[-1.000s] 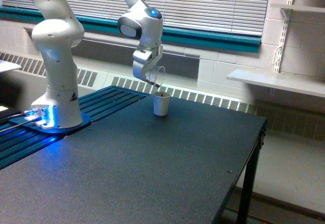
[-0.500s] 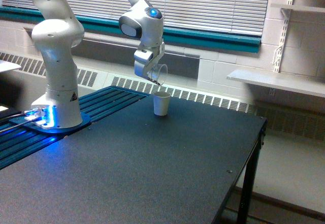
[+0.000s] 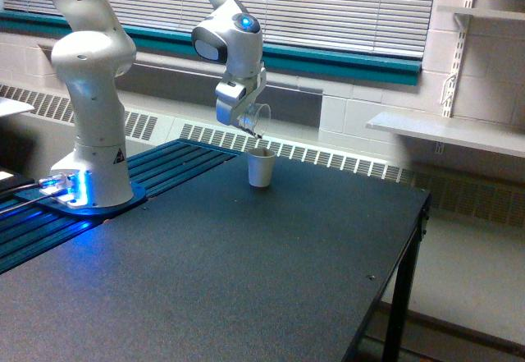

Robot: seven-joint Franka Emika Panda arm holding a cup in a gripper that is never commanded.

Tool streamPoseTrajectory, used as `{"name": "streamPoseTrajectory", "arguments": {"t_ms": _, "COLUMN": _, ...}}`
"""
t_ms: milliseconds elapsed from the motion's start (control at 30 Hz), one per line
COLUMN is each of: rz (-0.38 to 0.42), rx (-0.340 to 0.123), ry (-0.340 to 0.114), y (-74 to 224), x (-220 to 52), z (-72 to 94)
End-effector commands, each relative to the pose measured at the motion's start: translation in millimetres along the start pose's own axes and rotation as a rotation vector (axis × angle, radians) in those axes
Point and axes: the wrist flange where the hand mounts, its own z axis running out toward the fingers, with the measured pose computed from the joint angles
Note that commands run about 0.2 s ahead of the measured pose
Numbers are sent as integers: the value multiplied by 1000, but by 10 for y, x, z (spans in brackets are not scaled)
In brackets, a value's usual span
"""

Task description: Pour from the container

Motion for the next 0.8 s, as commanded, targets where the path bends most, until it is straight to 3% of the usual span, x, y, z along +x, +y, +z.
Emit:
{"name": "streamPoseTrajectory", "arguments": {"t_ms": 33, "rz": -13, "rx": 5, "ry": -1, "y": 22, "x": -28, "z": 16}}
{"name": "streamPoseTrajectory", "arguments": {"t_ms": 333, "rz": 29, "rx": 16, "ry": 14, "y": 56, "x": 19, "z": -10}}
{"name": "streamPoseTrajectory", "arguments": {"t_ms": 800, "rz": 10, "rx": 20, "ry": 27, "y": 48, "x": 20, "z": -42}}
